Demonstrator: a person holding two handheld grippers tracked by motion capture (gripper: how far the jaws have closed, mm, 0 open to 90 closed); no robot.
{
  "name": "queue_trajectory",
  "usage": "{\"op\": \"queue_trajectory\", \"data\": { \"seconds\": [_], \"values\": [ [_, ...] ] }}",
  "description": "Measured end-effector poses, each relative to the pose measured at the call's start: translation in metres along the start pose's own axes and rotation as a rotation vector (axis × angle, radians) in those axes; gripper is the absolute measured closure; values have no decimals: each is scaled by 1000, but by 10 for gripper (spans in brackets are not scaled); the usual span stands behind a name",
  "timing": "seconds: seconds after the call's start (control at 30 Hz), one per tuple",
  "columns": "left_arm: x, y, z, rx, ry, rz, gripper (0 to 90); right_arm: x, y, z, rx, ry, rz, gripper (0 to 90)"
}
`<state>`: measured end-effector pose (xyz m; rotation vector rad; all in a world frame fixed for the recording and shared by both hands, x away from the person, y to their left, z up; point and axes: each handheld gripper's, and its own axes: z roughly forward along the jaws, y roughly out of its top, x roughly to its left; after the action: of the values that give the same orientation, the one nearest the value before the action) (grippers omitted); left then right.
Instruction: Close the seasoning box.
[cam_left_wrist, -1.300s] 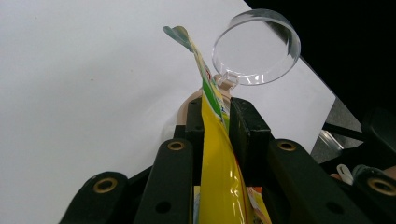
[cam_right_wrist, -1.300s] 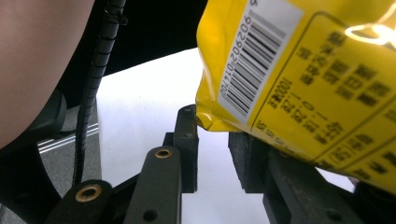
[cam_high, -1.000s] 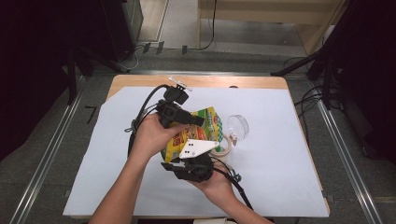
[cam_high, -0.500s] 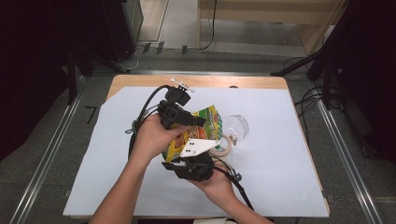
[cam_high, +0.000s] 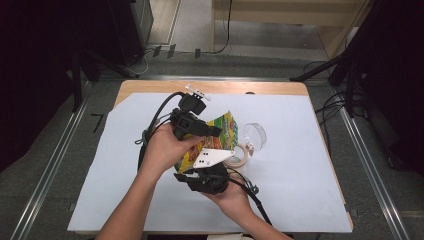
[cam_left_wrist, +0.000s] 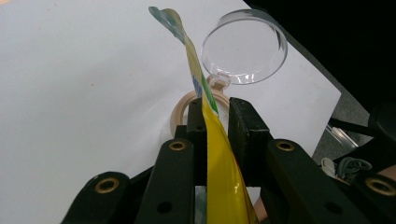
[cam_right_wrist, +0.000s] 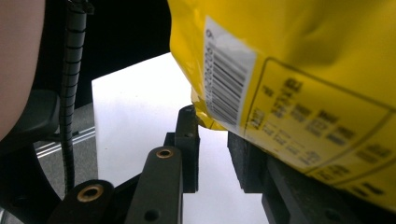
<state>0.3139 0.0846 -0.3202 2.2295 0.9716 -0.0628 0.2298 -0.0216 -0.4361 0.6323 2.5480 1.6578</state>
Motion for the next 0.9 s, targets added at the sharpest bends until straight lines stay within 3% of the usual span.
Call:
{"op": "queue_trajectory", "data": {
  "seconds": [0.37, 0.9],
  "values": [
    [-6, 0, 0, -1, 1, 13, 795, 1, -2, 0, -9, -1, 14, 758],
    [0, -1, -1, -4, -12, 2, 795, 2, 0, 0, -2, -5, -12, 757]
  ]
}}
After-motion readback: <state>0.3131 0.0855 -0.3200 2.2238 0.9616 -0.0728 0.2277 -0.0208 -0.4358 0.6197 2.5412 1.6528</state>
